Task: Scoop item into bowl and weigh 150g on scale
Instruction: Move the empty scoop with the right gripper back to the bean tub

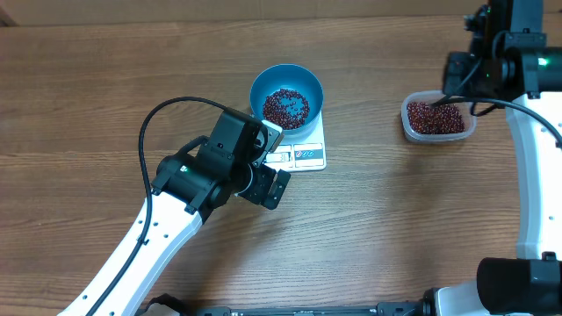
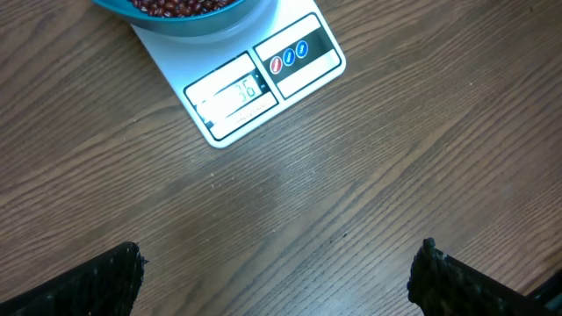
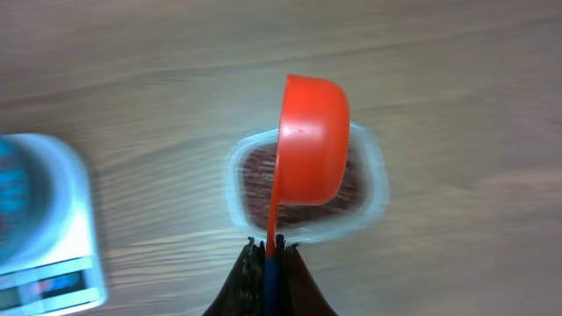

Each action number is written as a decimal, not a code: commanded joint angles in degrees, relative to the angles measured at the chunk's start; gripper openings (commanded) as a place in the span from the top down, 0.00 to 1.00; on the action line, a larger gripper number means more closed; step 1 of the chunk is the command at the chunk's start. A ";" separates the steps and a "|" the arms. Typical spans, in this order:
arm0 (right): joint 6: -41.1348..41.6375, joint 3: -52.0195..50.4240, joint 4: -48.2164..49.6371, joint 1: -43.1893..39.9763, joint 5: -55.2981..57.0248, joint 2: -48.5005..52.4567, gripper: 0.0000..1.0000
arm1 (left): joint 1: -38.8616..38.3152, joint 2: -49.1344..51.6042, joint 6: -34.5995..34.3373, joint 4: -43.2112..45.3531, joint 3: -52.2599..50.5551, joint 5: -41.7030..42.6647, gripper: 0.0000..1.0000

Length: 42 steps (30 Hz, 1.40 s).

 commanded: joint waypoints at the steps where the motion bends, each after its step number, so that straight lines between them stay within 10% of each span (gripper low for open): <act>1: 0.59 -2.86 -0.13 0.20 8.35 -0.59 0.96 | -0.28 -0.17 0.04 0.09 0.15 0.96 0.01; 42: -11.28 -14.47 7.74 1.55 7.82 11.26 0.96 | -0.28 -0.17 0.04 0.09 0.15 0.96 0.00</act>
